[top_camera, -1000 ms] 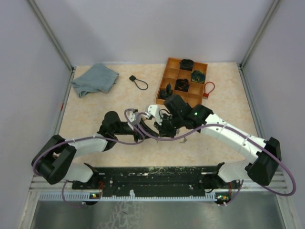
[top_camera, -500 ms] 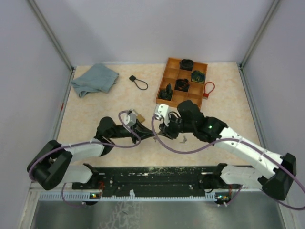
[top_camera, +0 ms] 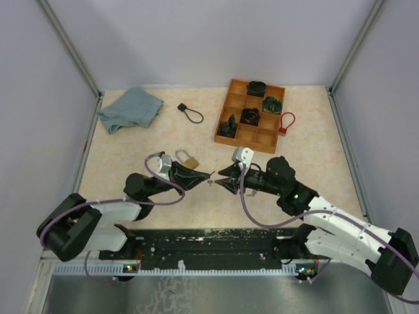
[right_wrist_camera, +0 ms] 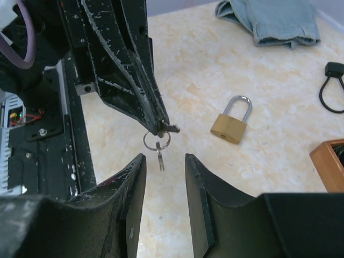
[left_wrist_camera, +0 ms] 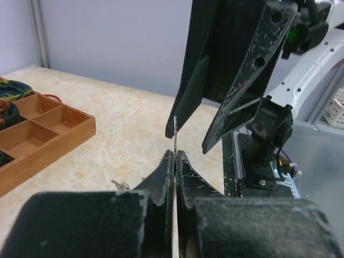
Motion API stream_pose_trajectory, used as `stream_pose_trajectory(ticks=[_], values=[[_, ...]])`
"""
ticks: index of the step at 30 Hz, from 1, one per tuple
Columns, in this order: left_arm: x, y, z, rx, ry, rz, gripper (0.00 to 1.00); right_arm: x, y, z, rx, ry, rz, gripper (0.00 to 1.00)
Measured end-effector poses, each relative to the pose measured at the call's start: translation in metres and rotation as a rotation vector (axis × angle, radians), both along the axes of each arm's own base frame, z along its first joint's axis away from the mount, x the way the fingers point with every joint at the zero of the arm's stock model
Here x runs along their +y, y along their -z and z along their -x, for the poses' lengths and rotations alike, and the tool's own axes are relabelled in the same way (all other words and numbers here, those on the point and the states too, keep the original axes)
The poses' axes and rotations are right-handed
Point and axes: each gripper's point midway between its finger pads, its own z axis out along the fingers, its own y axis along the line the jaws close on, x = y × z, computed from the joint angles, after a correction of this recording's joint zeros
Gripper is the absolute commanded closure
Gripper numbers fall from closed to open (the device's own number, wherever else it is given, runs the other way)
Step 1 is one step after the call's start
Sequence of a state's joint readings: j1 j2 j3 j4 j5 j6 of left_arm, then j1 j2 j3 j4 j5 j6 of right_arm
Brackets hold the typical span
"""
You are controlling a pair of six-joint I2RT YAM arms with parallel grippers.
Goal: Unlock with the key
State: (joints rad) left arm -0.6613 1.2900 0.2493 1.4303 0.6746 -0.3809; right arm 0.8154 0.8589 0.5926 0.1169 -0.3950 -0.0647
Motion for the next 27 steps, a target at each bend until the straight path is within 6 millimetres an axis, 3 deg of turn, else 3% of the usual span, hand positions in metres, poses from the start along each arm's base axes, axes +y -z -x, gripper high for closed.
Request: stream_pose_trajectory(ticks=[9, 17, 27], values=[[0.004, -0.017, 0.0, 0.018, -0.012, 0.079, 1.0, 0.003, -0.004, 0.009, -0.043, -0.029, -0.157, 0.64], [-0.003, 0.006, -0.003, 0.17, 0.019, 0.05, 1.0, 0.01, -0.016, 0.008, -0.075, -0.053, -0.232, 0.7], [-0.002, 0.002, -0.002, 0.191, 0.025, 0.062, 1.0, 0.008, -0.009, 0.002, -0.067, -0.011, -0.242, 0.72]])
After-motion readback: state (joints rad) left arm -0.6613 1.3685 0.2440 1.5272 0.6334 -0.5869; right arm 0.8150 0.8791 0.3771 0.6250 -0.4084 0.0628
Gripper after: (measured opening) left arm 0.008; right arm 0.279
